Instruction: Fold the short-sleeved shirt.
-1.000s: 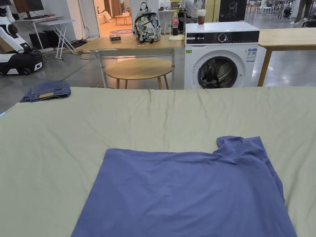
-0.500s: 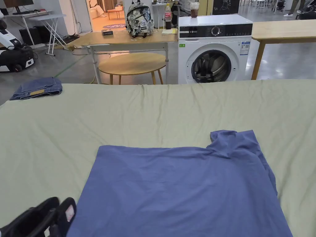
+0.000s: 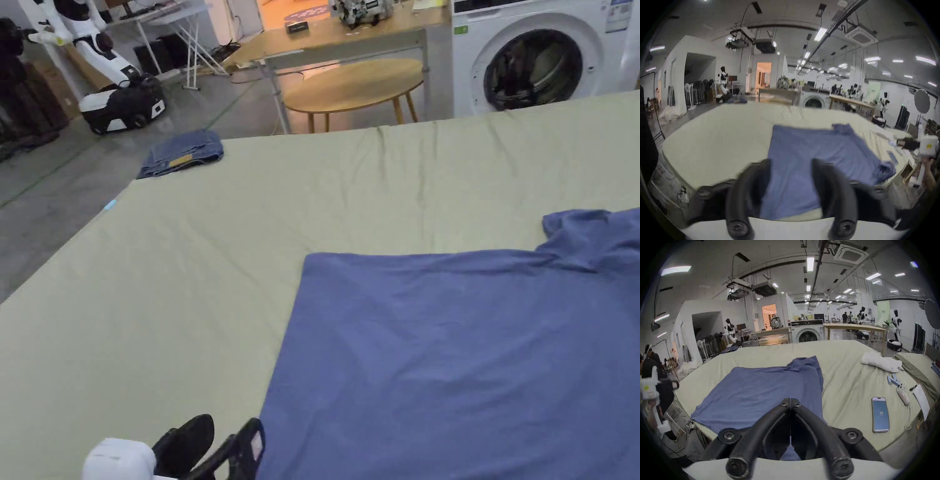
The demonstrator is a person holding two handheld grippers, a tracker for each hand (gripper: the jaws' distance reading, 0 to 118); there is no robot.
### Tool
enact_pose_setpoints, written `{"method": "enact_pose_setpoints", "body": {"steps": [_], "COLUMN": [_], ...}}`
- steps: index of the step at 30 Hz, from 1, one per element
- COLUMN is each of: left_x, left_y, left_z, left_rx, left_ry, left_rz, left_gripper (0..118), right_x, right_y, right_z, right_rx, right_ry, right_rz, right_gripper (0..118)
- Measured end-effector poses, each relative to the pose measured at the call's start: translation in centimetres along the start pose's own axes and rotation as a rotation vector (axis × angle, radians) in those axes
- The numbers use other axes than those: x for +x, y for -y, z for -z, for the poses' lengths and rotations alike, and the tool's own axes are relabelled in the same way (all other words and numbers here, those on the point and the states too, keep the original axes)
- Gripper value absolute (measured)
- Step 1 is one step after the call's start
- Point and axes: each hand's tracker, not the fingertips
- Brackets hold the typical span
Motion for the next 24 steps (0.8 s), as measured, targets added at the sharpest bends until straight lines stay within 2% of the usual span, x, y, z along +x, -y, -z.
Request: {"method": "enact_pose_setpoints", "body": {"steps": [1,6,9,11,13,14,16,18,19,20,21,23,24], "left_x": [-1.0,-4.0,-5.0,-4.8,-3.7,-3.3,-2.4,-1.3,-0.5,0.0,0.3,0.3,0.2], "left_y": [1.4,7.0,9.2,9.9,9.1,8.9,8.8,8.9,9.0,8.9,9.0,9.0,8.8], "left_z": [0.7,3.7,5.7,6.7,6.5,6.7,6.8,6.9,7.3,7.4,7.5,7.9,7.9], "left_rx": [-0.078,-0.228,-0.290,-0.355,-0.329,-0.366,-0.373,-0.364,-0.417,-0.396,-0.395,-0.410,-0.414], "left_ry": [-0.020,-0.031,0.006,-0.039,-0.070,-0.089,-0.085,-0.031,-0.064,-0.092,-0.099,-0.103,-0.103], "left_rz": [0.002,-0.080,-0.110,-0.082,-0.015,-0.001,0.028,0.004,0.027,0.082,0.108,0.083,0.075], "left_gripper": [69,69,69,61,52,44,1,0,0,0,0,0,0], "right_x": [0.0,0.5,0.7,0.9,1.2,1.4,1.9,2.5,2.8,3.2,3.6,4.4,5.6], "right_y": [0.3,1.3,1.5,1.6,1.7,1.8,2.0,2.3,2.6,2.9,3.4,4.7,6.2], "right_z": [0.1,0.2,0.1,-0.2,-0.6,-0.8,-1.1,-1.4,-1.6,-1.8,-2.1,-1.9,-1.8], "right_rx": [-0.007,-0.061,-0.077,-0.088,-0.092,-0.095,-0.097,-0.108,-0.111,-0.106,-0.101,-0.139,-0.148], "right_ry": [0.008,0.002,0.023,0.037,0.058,0.070,0.098,0.130,0.161,0.184,0.194,0.216,0.231], "right_rz": [0.006,0.066,0.062,0.054,0.050,0.051,0.063,0.080,0.089,0.104,0.127,0.177,0.193], "right_gripper": [0,0,0,0,0,0,0,0,0,0,11,63,81]}}
